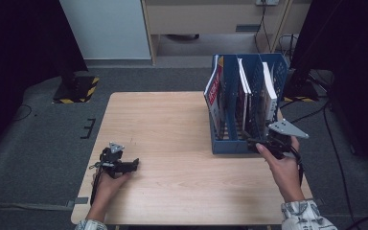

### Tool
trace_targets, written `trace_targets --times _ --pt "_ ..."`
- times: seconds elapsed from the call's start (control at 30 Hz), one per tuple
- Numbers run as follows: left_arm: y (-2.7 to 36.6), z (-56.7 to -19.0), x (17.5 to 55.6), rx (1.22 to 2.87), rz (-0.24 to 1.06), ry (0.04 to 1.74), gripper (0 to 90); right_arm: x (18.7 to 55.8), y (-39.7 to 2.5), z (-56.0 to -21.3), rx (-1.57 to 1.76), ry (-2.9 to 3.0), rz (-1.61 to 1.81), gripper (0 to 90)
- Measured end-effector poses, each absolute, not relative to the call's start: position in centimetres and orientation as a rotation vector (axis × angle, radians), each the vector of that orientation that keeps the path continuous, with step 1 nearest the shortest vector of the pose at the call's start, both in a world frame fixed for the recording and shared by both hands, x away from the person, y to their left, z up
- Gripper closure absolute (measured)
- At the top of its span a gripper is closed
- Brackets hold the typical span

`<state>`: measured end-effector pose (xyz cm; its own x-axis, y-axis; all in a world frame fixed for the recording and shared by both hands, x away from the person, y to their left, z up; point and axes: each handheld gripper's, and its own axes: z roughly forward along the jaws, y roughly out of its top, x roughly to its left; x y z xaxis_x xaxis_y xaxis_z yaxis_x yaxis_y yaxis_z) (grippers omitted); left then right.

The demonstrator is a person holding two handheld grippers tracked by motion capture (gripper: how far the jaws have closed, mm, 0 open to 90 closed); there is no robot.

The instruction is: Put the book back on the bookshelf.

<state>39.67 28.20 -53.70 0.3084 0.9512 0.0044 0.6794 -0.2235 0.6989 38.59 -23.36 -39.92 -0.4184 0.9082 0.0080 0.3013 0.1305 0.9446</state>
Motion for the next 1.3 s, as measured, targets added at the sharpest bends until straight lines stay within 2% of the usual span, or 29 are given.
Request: trace_targets --times 1.3 --pt "28.2 -53.7 39.7 1.985 0.591 1.442 0.0 39.7 -13.9 -41.3 1.036 2.028 1.323 6.1"
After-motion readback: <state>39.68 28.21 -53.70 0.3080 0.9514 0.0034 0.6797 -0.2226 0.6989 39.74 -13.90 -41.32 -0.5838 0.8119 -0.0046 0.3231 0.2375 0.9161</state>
